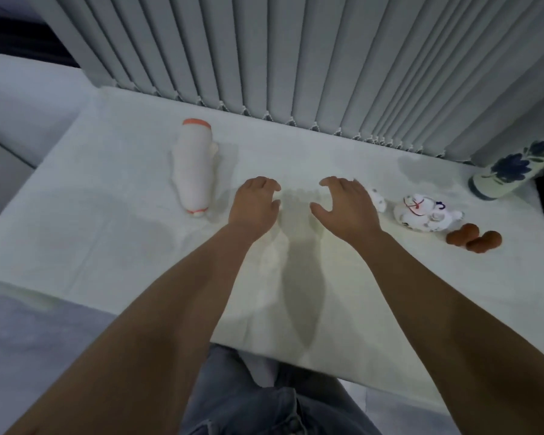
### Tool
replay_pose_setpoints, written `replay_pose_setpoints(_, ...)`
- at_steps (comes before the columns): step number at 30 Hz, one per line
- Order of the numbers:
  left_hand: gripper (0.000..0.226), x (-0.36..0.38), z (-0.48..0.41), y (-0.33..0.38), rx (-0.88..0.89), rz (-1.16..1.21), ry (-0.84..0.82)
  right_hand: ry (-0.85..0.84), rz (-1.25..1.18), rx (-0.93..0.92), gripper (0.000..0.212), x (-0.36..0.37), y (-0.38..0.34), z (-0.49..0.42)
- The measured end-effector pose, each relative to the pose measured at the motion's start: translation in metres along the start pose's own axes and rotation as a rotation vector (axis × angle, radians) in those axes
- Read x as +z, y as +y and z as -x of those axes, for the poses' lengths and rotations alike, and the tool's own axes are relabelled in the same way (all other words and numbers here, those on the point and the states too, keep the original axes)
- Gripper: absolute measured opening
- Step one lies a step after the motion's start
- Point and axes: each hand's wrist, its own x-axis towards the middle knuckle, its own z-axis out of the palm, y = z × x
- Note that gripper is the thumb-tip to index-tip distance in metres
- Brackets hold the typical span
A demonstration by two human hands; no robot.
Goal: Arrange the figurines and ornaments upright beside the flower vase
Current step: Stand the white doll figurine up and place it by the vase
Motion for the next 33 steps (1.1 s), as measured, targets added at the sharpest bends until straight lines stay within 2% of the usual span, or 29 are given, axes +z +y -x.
replay_pose_setpoints(6,0.041,-0.058,0.005,-0.087,0.051,-0.147,0.064,-0.139,-0.104,0.034,0.059,0.042,-0.097,-0.012)
replay_pose_setpoints(9,0.053,-0.083,0.002,-0.131,0.045,-0.216,0.094,-0.182,-0.111,0.048,0.066,0.062,-0.139,-0.023)
replay_pose_setpoints(14,0.076,-0.102,-0.004,-0.186,0.107,-0.333,0.01,-0.173,-0.031,0.062,0.085,0.088,-0.194,-0.038)
replay_pose_setpoints(17,0.086,-0.103,-0.007,-0.207,0.172,-0.434,-0.093,-0.072,0.061,0.069,0.087,0.105,-0.22,-0.04)
replay_pose_setpoints(25,0.102,-0.093,-0.03,-0.224,0.254,-0.506,-0.184,-0.041,0.145,0.25,0.093,0.13,-0.25,-0.057)
replay_pose_setpoints(30,0.104,-0.083,-0.046,-0.224,0.309,-0.475,-0.179,0.011,0.179,0.308,0.078,0.132,-0.246,-0.065)
replay_pose_setpoints(33,0.1,-0.077,-0.051,-0.219,0.328,-0.466,-0.158,0.003,0.144,0.331,0.078,0.134,-0.24,-0.069)
